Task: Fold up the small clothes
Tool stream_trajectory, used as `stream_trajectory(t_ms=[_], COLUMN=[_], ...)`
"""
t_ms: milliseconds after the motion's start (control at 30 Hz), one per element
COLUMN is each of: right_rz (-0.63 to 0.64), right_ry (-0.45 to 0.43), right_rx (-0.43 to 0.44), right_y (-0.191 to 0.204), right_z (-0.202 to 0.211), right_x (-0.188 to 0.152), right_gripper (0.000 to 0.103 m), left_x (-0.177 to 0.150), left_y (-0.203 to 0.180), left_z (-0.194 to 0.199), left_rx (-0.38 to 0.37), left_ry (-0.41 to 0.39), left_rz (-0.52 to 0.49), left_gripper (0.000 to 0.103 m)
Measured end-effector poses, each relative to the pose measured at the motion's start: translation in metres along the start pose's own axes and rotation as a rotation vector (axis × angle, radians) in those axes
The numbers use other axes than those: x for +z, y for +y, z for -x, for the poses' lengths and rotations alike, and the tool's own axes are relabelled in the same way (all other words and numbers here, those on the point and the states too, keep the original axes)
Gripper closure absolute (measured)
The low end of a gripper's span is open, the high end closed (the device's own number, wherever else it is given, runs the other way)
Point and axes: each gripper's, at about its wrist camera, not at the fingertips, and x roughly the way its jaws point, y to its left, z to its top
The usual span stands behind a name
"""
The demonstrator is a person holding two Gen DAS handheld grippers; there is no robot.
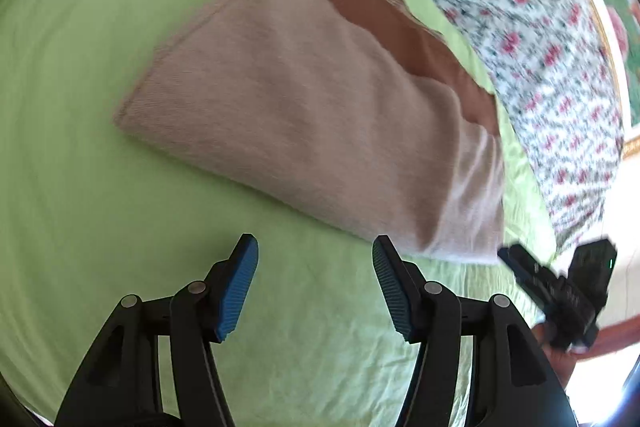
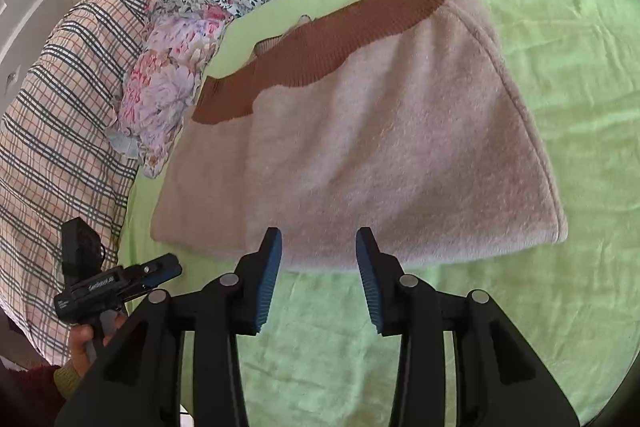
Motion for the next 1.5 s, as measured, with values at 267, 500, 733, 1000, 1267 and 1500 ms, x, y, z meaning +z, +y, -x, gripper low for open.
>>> stream_trajectory(t_ms=[267, 500, 733, 1000, 1267, 1500], right_rz=[-0.011, -0.03, -0.035, -0.071, -0.105, 0.002], right_ry=[0.01, 0.009, -0.022, 0.035, 0.19, 0.205], right_rx=[-0.019, -0.036, -0.033, 0.187, 0.387, 0.311], right_y=[0.0, -0.012, -0.021, -0.02, 0.014, 0.071], right_z=[0.0, -0.002, 0.0, -0.014, -0.096, -0.152], right_x=[-0.006, 0.003, 0.034, 0.103, 0.143, 0.165], right_gripper=[0.063, 0.063, 0.063, 0.062, 0.035, 0.084], left_x=[0.036, 0.08, 0.093, 0.067, 0.042, 0.035], left_y=[0.018, 0.029, -0.011, -0.145, -0.17, -0.168], left_z=[-0.018, -0.021, 0.005, -0.011, -0.066, -0.063], left_rx=[-0.006, -0.006, 0.024, -0.07, -0.041, -0.016], left_ry=[-0.083, -0.174, -0.232, -0.183, -0.068, -0.065], left_rz=[0.121, 0.208, 0.029, -0.365, -0.439, -0.477], left_gripper=[0.037, 0.053, 0.09, 0.095, 0.095, 0.095])
